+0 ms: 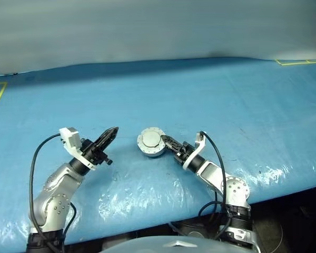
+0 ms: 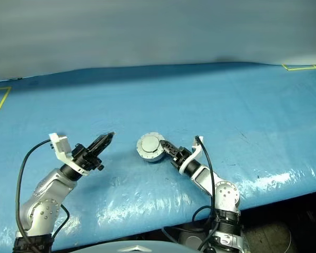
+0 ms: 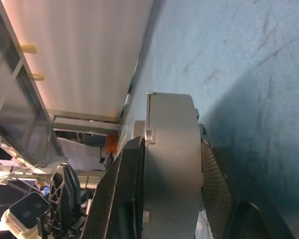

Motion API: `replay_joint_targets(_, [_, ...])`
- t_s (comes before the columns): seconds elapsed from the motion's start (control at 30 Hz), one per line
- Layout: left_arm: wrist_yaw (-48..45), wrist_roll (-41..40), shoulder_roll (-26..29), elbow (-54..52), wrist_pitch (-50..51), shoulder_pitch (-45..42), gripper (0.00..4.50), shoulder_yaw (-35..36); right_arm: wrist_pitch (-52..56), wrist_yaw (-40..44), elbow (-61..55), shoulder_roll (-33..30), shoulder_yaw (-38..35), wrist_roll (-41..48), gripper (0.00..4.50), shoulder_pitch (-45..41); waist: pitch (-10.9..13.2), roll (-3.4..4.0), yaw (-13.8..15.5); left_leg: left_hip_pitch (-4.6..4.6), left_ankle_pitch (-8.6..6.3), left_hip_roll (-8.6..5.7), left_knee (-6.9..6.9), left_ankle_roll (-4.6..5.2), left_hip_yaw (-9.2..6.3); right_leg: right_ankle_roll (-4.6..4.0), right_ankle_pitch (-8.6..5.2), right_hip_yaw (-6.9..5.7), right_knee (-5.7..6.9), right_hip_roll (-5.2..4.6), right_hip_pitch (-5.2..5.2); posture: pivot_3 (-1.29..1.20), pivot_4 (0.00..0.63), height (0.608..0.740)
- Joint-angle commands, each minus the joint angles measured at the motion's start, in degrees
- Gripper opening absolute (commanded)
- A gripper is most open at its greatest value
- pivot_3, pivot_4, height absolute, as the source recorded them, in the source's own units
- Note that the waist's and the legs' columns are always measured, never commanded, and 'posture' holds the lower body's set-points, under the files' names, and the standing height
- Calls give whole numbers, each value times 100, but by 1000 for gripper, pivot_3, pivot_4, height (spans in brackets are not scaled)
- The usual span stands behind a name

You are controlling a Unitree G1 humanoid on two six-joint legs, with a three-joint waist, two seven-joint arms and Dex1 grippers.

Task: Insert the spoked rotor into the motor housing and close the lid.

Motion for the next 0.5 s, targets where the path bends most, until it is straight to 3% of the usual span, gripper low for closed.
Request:
replay_joint_targets(0.03, [79,-324,-148,-20,99,149,1229,190,-185,-84,-725,550,115,737,1200,-472,5,2,-3,0,0,-1,-1,0,4,0,0,4,0,0,-2,0,150,740])
replay_joint_targets(0.17, [-457,-812,-128,-197,387,409,2638,40,-170,-50,-1083,491,306,1141,1200,-603,9,-3,-3,-8,0,1,-5,0,8,3,1,9,-1,2,-14,0,150,740])
replay_joint_targets(0.33, [-371,-1452,-512,-340,418,395,4308,152,-158,-230,-1344,417,611,1441,1200,-538,8,-4,14,-9,4,-3,-9,-7,12,4,1,12,-5,-1,-13,0,150,740])
replay_joint_targets(0.5, [-217,-1896,-748,-455,555,377,4454,48,-160,-255,-1387,248,812,1569,1200,-488,8,-4,8,-9,2,-4,-8,-4,14,5,2,14,-4,0,-13,0,150,740])
